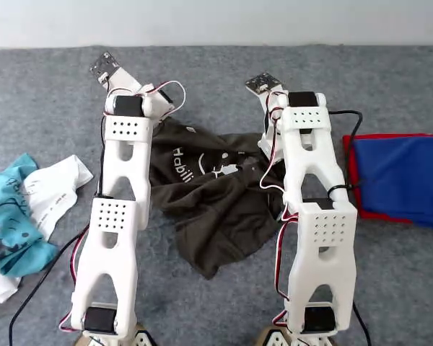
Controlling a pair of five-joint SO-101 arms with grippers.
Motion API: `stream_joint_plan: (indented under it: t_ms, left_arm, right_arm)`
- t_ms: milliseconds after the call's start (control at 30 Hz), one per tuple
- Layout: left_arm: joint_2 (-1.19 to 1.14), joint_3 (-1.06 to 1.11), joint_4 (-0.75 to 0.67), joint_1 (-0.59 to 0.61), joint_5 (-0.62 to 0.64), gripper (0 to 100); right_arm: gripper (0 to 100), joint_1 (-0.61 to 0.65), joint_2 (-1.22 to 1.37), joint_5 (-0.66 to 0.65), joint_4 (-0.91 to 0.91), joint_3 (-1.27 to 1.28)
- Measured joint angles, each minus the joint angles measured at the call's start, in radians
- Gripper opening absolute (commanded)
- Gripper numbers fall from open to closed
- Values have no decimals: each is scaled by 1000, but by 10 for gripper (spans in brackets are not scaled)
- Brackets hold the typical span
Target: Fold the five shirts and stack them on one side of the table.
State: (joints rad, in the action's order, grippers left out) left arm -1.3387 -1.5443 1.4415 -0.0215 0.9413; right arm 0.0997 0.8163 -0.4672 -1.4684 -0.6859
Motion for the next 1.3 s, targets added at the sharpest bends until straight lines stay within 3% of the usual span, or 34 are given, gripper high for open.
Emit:
stream_joint_plan:
  t_ms: [567, 1133, 1300]
  left_arm:
    - [-2, 68, 14, -5, 58, 169]
    - [-2, 92, 31, -11, 68, 51]
    - [-2, 92, 31, -11, 68, 96]
  right_arm:
    - [8, 0, 2, 0, 0, 0]
    - [8, 0, 2, 0, 0, 0]
    - [8, 0, 2, 0, 0, 0]
